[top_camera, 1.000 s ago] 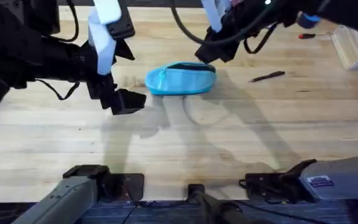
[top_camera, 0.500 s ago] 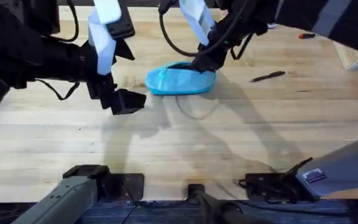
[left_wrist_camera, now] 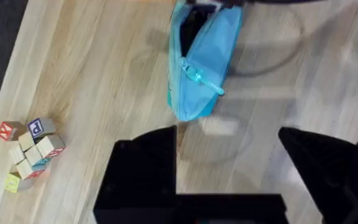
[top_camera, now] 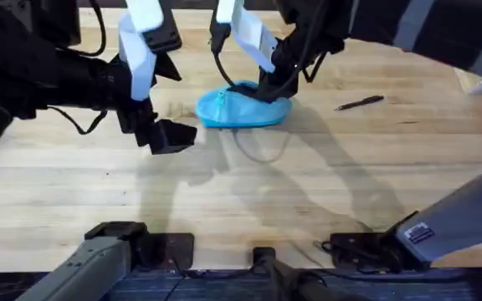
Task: Unzip the bag, pick up the pens from the table one at a time and place them inside, then zip the bag closed.
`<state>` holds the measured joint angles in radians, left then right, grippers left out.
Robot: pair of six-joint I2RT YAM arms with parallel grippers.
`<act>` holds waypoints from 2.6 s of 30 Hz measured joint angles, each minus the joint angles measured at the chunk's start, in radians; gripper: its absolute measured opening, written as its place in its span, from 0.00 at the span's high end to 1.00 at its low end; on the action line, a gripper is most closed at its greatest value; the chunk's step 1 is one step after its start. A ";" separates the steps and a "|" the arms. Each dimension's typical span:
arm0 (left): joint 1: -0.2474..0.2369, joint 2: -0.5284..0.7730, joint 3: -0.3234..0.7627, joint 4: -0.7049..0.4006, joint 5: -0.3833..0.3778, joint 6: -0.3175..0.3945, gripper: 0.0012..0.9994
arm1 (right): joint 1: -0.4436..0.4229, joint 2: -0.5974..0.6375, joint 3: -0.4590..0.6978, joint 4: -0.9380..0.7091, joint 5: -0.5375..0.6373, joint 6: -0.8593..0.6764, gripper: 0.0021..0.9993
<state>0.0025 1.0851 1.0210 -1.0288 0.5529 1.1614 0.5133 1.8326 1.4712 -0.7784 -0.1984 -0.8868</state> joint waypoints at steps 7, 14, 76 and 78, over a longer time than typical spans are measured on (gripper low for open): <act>0.000 0.000 0.000 0.000 0.000 0.000 0.01 | 0.003 0.014 0.000 0.000 0.000 -0.034 0.94; 0.000 0.000 0.000 0.000 0.000 0.000 0.01 | 0.003 0.014 0.000 -0.003 0.002 -0.040 0.43; 0.000 0.000 0.000 0.000 0.000 0.000 0.01 | -0.447 -0.435 0.000 -0.141 0.075 0.706 0.00; 0.000 0.000 0.000 0.000 0.000 0.000 0.01 | -0.449 -0.434 0.000 -0.145 0.150 0.771 0.00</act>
<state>0.0025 1.0851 1.0210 -1.0290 0.5529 1.1614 0.0647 1.3983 1.4712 -0.9234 -0.0481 -0.1159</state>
